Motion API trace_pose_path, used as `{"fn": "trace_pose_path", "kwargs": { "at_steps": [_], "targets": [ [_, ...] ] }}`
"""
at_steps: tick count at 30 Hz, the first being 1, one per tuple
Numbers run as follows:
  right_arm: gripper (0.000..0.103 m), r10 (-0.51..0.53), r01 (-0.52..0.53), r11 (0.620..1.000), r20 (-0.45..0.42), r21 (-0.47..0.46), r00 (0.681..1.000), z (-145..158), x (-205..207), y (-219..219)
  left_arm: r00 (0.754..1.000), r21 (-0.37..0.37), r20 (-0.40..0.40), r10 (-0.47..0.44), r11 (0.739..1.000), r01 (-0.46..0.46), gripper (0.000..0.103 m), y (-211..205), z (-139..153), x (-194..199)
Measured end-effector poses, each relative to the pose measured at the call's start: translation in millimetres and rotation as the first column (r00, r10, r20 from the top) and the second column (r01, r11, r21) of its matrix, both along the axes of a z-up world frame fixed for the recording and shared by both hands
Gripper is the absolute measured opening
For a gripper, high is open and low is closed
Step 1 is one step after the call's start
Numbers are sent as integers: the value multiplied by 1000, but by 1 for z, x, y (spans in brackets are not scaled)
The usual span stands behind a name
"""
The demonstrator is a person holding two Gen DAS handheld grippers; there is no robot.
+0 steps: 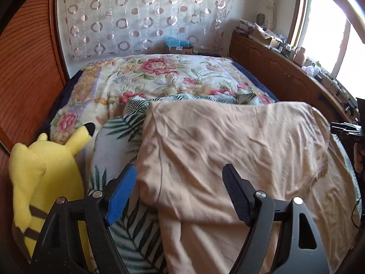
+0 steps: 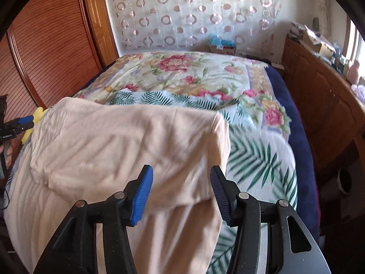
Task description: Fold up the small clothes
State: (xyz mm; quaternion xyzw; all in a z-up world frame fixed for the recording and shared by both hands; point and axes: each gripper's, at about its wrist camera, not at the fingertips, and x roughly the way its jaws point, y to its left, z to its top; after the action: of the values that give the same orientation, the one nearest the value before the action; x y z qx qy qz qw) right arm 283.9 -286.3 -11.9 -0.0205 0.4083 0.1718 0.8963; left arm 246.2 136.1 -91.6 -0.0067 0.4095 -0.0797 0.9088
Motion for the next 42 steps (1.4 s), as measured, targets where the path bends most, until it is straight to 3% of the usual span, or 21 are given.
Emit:
{"fn": "trace_pose_path", "kwargs": {
  "at_steps": [3,9,20,22,24,25,27,30,33,35,37,42],
  "targets": [
    [54,6,-6,1000,-20,15,1000,-3,-4,-2,1000,34,-5,8,999,-8,78,0,-4,-11],
    [54,-3,4,1000,-55,12,998,-15,3,-5,998,6,-33,45,999,-44,78,9,-17,-18],
    [54,-37,38,999,34,-32,999,-27,-1,0,997,-26,-26,69,997,-70,78,20,-23,-8],
    [54,-39,41,998,41,-39,998,-26,-3,-2,998,-28,-24,62,998,-63,69,20,-21,-3],
    [54,-39,41,998,43,-40,998,-29,-5,1,998,-29,-21,54,998,-54,48,18,-20,0],
    [54,-39,41,998,43,-38,998,-29,-6,1,998,-29,-20,53,998,-54,44,17,-20,2],
    [54,-38,39,999,42,-33,998,-30,-3,3,998,-42,-30,52,998,-53,25,17,-22,7],
    [54,-37,38,999,40,-26,999,-32,2,2,998,-74,-37,56,996,-59,6,18,-25,10],
    [50,-46,48,998,43,-40,998,-32,8,3,999,-60,-7,53,997,-54,4,14,-21,5],
    [33,-37,39,998,42,-50,998,-30,8,3,999,-57,16,46,997,-45,4,12,-15,1],
    [23,-8,11,999,49,-45,999,-26,9,5,999,-61,31,36,998,-34,4,10,-8,-1],
    [7,-1,3,999,57,-39,998,-22,19,3,997,-65,64,35,997,-31,4,7,4,-4]
  ]
}}
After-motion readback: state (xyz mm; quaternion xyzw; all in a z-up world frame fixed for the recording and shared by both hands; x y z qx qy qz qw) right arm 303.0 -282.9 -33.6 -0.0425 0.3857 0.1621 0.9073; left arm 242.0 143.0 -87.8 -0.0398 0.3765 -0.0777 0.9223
